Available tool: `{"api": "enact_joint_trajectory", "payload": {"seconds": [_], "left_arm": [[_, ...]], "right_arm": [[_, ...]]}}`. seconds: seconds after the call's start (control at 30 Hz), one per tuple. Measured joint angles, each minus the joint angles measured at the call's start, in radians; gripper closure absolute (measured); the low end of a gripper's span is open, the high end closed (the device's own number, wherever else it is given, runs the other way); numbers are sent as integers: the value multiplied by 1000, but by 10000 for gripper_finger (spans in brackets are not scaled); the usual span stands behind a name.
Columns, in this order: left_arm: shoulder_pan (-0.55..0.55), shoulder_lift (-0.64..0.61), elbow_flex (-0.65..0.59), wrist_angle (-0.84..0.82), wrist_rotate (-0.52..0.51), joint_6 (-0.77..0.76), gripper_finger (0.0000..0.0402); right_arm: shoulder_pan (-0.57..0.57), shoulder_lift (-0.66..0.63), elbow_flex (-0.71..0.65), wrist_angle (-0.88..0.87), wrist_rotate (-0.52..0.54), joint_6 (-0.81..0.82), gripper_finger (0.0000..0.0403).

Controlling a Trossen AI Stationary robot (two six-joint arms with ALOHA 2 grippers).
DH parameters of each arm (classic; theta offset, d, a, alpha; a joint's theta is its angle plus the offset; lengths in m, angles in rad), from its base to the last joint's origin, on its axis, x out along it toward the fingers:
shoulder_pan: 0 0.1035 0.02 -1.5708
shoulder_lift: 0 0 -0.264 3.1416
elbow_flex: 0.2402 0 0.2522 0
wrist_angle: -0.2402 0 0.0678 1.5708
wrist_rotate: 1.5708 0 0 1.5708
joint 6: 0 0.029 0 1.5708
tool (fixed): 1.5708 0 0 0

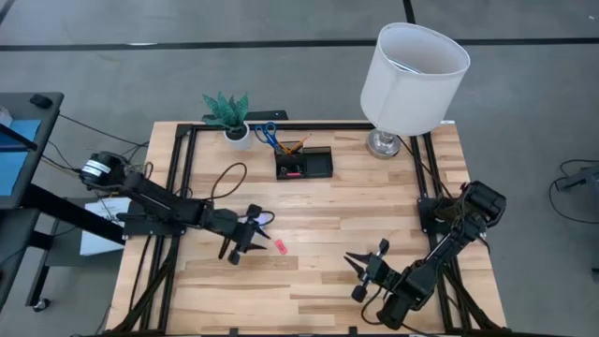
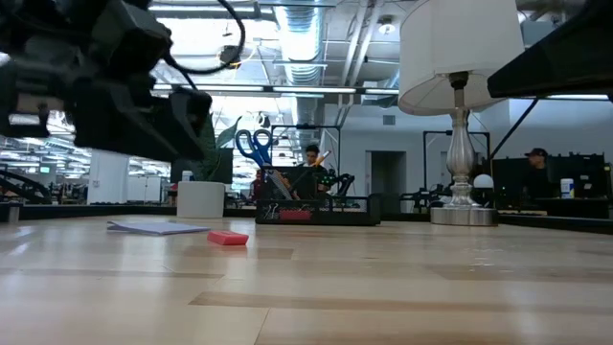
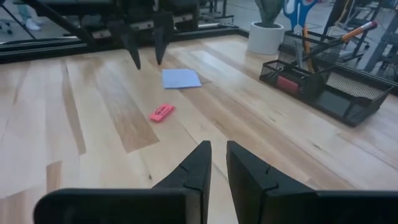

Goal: Pick and place office supplies into organizer
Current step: Put the pink eraser into the desk organizer

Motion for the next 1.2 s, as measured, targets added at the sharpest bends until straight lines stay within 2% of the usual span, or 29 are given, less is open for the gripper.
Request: {"api": "enact_joint_trajectory", "payload": {"seconds": [0.13, 0.3, 0.47, 0.73, 0.87, 1.03, 1.1, 1.2], "left_arm": [[33, 105, 0, 110, 79, 45, 260], [100, 202, 0, 256, 232, 78, 260], [171, 275, 0, 285, 362, 88, 260], [210, 359, 53, 281, 368, 186, 260], [210, 384, 104, 208, 340, 245, 260], [222, 343, 121, 118, 323, 198, 260], [220, 265, 121, 32, 302, 152, 260], [211, 82, 121, -152, 290, 67, 260]], "right_arm": [[1, 0, 0, 1, 0, -31, 359], [2, 0, 0, 0, 0, -71, 359], [-6, 0, 0, -2, 1, -120, 359], [-23, 0, 0, -15, 2, -180, 359], [-23, 0, 0, -37, 2, -180, 359], [-29, 0, 0, -41, 41, -155, 359], [-29, 0, 0, -41, 112, -107, 359], [-27, -2, -45, 28, 211, -49, 359]]}}
